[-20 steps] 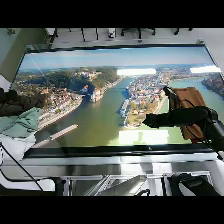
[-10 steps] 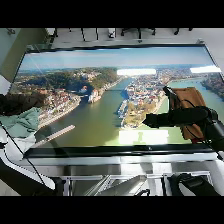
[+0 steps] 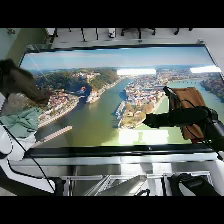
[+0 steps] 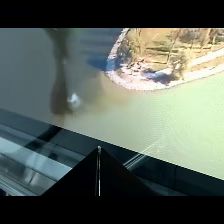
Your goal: Fold the shirts.
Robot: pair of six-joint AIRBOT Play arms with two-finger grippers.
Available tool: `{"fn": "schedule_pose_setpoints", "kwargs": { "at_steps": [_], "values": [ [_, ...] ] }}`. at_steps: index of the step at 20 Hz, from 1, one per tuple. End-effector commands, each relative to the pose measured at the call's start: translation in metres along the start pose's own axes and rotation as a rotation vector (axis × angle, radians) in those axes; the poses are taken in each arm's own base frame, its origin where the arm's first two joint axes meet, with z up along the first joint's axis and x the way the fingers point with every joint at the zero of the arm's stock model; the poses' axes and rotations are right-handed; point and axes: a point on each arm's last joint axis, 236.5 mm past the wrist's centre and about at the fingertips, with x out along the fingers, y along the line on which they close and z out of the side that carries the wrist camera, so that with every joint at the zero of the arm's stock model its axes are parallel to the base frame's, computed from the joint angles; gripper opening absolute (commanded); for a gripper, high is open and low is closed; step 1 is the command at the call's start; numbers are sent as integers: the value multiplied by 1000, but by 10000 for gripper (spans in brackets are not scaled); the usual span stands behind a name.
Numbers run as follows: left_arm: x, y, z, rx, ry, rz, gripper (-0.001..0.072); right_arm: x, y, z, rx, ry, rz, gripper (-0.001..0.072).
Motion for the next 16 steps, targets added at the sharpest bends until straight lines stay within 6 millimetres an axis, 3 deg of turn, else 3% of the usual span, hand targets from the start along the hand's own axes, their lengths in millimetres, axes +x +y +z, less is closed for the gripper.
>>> {"fn": "schedule_pose_setpoints", "kwargs": {
  "at_steps": [1,3,6,8,10,13,14,15,16],
  "values": [
    [-132,-159,30,8,-132,-408,16,0,1,2,0,-7,1,24],
    [-189,-225,7,86,-115,-553,17,0,0,2,-1,-8,0,25],
    [-232,-295,-57,159,2,-685,17,0,0,1,0,-6,0,25],
    [-234,-329,-105,174,116,-733,17,0,0,-1,-1,4,0,24],
    [-222,-352,-157,210,226,-747,16,0,0,-1,-1,5,0,25],
    [-189,-365,-233,273,398,-711,17,-1,0,1,1,-2,0,25],
    [-178,-365,-255,290,449,-693,103,-1,-1,1,4,-1,-1,25],
    [-169,-365,-273,295,495,-680,406,-2,-3,2,9,-4,-3,25],
    [-162,-362,-288,290,539,-662,630,-3,-5,4,20,-11,-2,26]
  ]
}}
